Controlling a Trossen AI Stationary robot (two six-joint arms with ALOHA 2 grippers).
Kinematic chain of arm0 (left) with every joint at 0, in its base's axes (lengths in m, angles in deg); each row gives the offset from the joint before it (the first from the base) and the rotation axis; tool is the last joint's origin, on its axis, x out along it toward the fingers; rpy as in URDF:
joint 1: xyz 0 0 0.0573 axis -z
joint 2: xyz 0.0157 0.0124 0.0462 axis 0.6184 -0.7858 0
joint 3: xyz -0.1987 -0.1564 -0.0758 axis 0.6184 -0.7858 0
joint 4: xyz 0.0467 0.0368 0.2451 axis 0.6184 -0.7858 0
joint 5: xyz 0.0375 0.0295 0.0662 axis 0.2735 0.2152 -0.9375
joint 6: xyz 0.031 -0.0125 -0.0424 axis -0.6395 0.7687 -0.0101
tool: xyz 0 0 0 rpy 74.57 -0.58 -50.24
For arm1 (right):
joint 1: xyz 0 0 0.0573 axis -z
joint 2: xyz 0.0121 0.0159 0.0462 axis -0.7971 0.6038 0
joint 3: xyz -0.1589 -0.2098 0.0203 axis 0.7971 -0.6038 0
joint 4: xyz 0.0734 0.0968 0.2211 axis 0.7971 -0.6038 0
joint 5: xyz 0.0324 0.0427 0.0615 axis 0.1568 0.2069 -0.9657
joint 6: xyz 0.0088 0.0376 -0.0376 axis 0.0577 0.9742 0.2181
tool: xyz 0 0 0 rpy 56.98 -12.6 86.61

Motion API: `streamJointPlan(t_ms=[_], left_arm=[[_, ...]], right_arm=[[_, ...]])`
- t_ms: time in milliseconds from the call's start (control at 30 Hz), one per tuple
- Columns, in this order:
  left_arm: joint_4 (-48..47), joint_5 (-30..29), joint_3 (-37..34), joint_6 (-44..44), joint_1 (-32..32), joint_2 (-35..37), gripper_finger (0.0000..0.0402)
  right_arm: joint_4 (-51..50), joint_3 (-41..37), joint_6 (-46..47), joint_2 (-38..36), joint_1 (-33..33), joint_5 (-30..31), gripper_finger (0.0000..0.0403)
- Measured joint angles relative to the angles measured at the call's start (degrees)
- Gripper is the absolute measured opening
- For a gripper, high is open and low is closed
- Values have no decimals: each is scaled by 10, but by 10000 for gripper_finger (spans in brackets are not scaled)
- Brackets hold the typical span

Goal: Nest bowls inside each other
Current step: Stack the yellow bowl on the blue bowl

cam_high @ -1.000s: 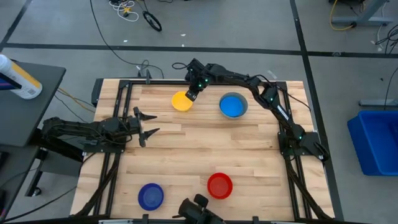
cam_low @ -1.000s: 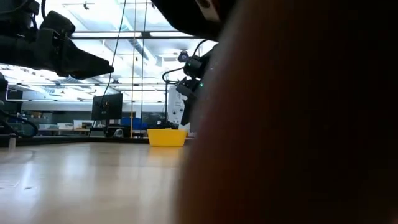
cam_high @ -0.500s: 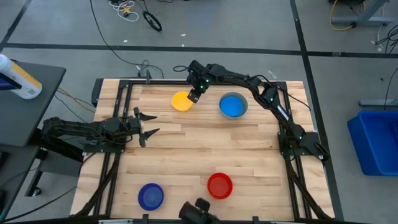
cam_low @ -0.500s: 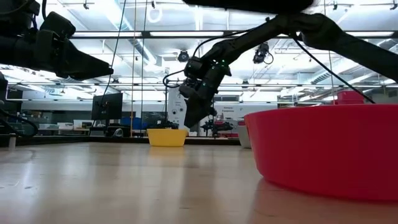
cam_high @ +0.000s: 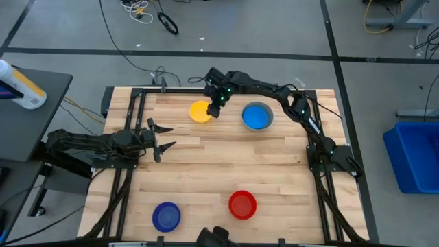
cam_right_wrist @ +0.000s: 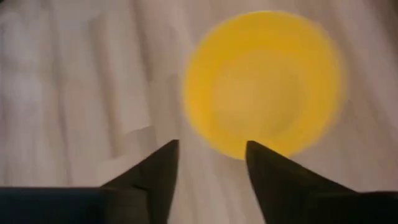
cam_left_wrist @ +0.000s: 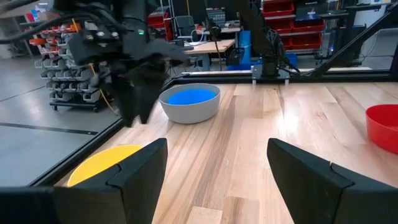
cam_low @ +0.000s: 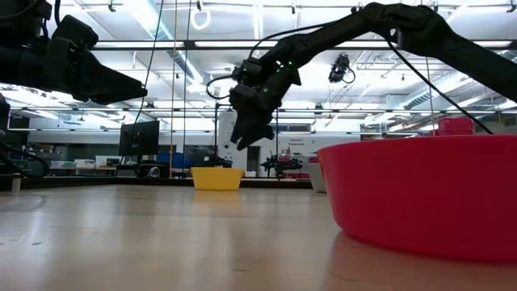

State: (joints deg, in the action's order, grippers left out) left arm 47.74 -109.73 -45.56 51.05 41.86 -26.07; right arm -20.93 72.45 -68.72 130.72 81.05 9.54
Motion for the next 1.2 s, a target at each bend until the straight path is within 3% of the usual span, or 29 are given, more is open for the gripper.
streamJointPlan(t_ms=[167,267,400,567,833,1200], left_arm=[[6,0,0,-1,0,0,286],[16,0,0,-4,0,0,286],[14,4,0,-3,0,0,286],[13,4,0,-4,0,0,286],[13,7,0,-5,0,0,286],[12,11,0,-3,0,0,286]], right_arm=[[23,0,58,9,26,-11,268],[49,0,102,27,38,-95,267],[52,17,115,51,44,-115,246],[11,57,115,69,50,-108,234],[-47,68,74,74,55,-34,246],[-35,71,80,121,63,-45,243]])
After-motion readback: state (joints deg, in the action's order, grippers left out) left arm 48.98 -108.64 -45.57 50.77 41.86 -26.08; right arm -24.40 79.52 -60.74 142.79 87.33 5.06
